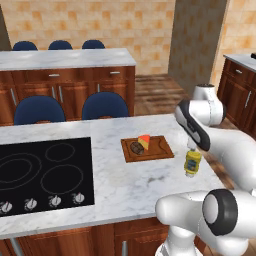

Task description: Retrieve the reheated potato from the microwave, then place the potato, cheese, and condiment on the cutting board.

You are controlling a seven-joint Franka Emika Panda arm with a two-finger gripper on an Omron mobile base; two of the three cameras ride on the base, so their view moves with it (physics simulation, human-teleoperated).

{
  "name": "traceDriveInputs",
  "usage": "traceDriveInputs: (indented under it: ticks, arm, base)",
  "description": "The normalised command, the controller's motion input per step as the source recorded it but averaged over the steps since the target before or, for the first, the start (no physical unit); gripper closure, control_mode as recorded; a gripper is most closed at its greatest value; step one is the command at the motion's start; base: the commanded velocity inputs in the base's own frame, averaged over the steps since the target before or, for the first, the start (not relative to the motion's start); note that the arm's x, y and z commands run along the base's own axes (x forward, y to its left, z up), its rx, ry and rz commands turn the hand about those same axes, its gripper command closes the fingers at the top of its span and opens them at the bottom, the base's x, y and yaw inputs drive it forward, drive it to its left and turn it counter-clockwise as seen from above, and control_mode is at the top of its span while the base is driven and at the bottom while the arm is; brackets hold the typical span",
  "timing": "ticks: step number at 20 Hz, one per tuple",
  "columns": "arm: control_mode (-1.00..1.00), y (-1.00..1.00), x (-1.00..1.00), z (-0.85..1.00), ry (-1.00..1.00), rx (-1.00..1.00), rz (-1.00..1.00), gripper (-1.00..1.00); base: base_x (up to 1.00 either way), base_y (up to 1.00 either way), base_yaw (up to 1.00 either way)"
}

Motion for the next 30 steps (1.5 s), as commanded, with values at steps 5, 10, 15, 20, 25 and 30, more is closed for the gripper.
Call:
traceDriveInputs:
  ticks: [5, 10, 15, 20, 25, 30]
  arm:
    - [-1.00, -0.03, 0.03, -0.09, 0.00, -0.07, 0.00, -1.00]
    - [-1.00, -0.04, 0.05, -0.17, 0.00, 0.00, 0.00, -1.00]
    - [-1.00, -0.05, 0.12, -0.14, 0.00, 0.00, 0.00, -1.00]
    - [-1.00, -0.10, 0.05, -0.10, -0.04, 0.00, 0.00, -1.00]
    - [-1.00, -0.07, -0.01, -0.09, -0.04, 0.00, 0.00, -1.00]
    - [-1.00, 0.00, -0.14, -0.14, -0.01, 0.00, 0.00, -1.00]
  base:
    - [0.00, 0.00, 0.00]
    - [0.00, 0.00, 0.00]
    - [0.00, 0.00, 0.00]
    - [0.00, 0.00, 0.00]
    - [0.00, 0.00, 0.00]
    - [0.00, 0.00, 0.00]
